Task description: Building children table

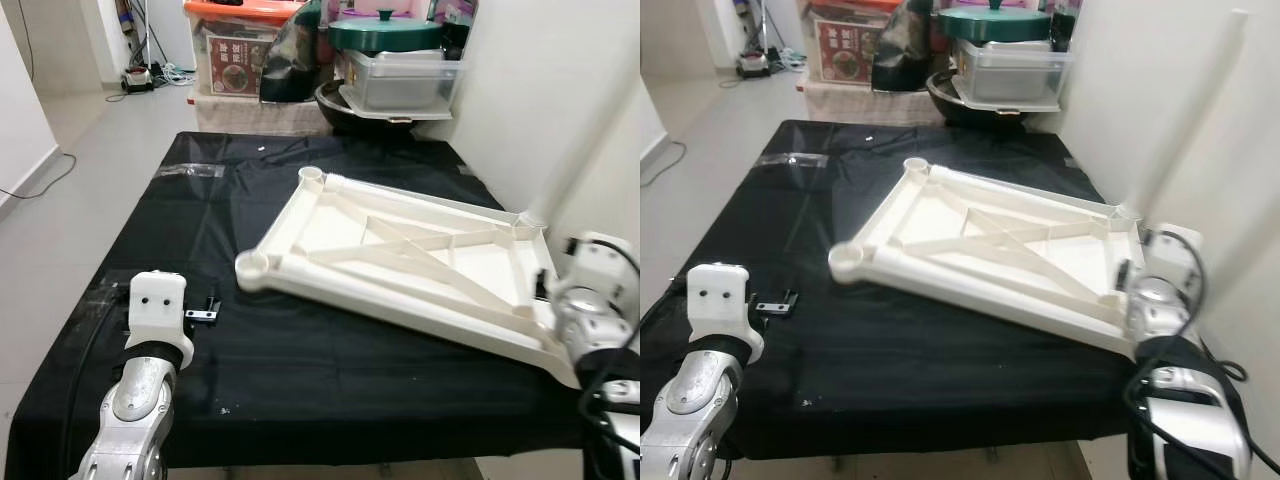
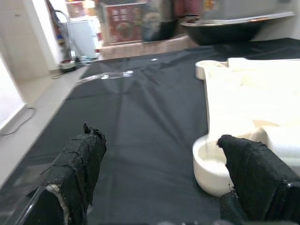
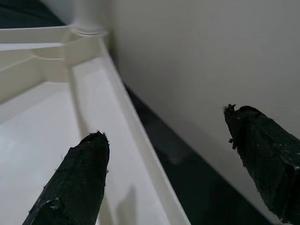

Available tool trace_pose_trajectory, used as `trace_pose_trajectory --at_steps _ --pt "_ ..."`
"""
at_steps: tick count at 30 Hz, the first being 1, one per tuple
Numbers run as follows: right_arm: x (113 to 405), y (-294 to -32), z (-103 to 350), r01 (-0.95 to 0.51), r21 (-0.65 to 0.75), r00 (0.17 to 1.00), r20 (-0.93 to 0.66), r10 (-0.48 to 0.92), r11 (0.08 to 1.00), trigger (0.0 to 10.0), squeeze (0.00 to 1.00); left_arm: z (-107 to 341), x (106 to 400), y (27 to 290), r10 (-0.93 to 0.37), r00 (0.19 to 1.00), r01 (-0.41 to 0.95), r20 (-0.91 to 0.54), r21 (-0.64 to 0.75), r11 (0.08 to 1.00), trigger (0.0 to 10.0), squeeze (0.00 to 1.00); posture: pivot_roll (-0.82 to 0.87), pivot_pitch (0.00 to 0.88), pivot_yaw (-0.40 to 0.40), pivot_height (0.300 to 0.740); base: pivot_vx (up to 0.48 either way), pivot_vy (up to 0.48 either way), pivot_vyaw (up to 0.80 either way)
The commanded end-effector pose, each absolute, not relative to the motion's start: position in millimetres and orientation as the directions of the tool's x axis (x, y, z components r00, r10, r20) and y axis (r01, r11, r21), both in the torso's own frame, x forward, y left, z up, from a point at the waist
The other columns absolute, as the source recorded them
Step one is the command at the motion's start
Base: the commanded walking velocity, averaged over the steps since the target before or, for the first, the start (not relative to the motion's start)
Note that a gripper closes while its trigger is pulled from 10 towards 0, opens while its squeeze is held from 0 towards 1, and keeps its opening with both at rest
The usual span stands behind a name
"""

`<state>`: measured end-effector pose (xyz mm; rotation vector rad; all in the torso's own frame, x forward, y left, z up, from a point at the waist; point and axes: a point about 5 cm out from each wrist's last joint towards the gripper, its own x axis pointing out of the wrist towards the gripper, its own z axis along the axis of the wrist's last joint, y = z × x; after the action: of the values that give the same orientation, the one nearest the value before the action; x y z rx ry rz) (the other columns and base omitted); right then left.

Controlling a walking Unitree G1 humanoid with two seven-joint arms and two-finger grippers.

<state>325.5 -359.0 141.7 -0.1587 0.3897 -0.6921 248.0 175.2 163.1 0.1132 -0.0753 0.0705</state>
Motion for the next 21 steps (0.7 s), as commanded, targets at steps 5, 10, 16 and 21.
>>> trace_pose_trajectory --at_steps 5,10,16,21 --pt "339 -335 136 0.436 -0.234 0.821 -0.291 -0.491 0.869 10.0 0.00 160 249 175 0.059 0.996 -0.067 0.067 0.134 0.989 10.0 0.00 0.02 0.000 -0.065 0.740 0.000 0.000 0.00" --pt "359 -301 146 0.265 -0.173 0.930 -0.214 -0.299 0.949 10.0 0.00 161 249 178 0.064 0.995 -0.073 0.073 0.138 0.988 10.0 0.00 0.03 0.000 -0.070 0.740 0.000 0.000 0.00" --pt "358 -171 153 -0.600 -0.096 0.800 -0.112 0.590 0.795 10.0 0.00 163 246 181 0.064 0.994 -0.075 0.084 0.138 0.988 10.0 0.00 0.06 0.000 -0.081 0.740 0.000 0.000 0.00" --pt "345 -149 138 -0.799 -0.117 0.601 -0.205 0.772 0.590 10.0 0.00 165 242 192 0.072 0.993 -0.086 0.093 0.156 0.984 10.0 0.00 0.07 0.000 -0.099 0.740 0.000 0.000 0.00"
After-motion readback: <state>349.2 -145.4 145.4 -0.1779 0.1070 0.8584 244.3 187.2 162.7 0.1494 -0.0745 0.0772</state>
